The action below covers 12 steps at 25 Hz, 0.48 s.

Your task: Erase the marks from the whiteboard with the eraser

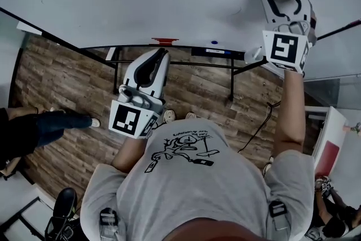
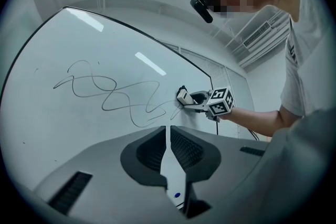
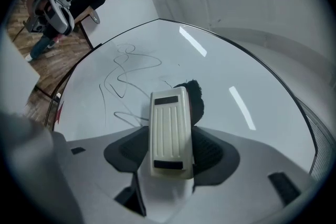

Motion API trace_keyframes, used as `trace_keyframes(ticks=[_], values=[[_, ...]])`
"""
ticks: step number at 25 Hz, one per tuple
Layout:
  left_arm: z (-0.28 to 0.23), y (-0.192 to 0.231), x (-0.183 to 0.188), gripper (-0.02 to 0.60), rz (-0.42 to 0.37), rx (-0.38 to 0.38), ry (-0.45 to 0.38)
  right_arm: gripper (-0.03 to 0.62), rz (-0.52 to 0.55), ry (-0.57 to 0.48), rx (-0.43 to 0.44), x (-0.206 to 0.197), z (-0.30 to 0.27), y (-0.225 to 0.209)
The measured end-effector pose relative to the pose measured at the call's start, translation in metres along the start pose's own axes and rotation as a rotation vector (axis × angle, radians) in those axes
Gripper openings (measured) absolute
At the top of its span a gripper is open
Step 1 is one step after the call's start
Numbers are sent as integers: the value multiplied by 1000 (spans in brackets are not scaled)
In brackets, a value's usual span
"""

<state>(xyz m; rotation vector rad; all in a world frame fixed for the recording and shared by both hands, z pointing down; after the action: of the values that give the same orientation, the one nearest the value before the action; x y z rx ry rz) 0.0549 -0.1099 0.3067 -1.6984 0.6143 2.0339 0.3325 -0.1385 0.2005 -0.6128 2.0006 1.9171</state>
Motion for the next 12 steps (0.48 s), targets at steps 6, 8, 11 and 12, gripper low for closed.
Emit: trace_keyframes(ticks=[6,8,11,12], values=[[0,-3,-7,41,11,0,11,259,27,6,7,-5,-4,16],[1,-4,-8,41,10,1,16,259,33,6,14,-6,-5,22],[2,-5,-9,41,10,2,19,259,46,16,21,-8,-6,29],[3,-5,-9,41,10,1,20,259,50,18,24,-9,-6,31]])
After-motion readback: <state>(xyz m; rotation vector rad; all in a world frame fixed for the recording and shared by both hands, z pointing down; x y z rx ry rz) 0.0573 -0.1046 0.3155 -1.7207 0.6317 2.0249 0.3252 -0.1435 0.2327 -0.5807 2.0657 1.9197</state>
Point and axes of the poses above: the fingertips, and each gripper's own axes: z backward along the fingers, y to its left, x out of its top, the point moved 2 cm from there along z, backward along the fingers, and after that the axes turned 8 degrees about x, right-handed, at the moved point
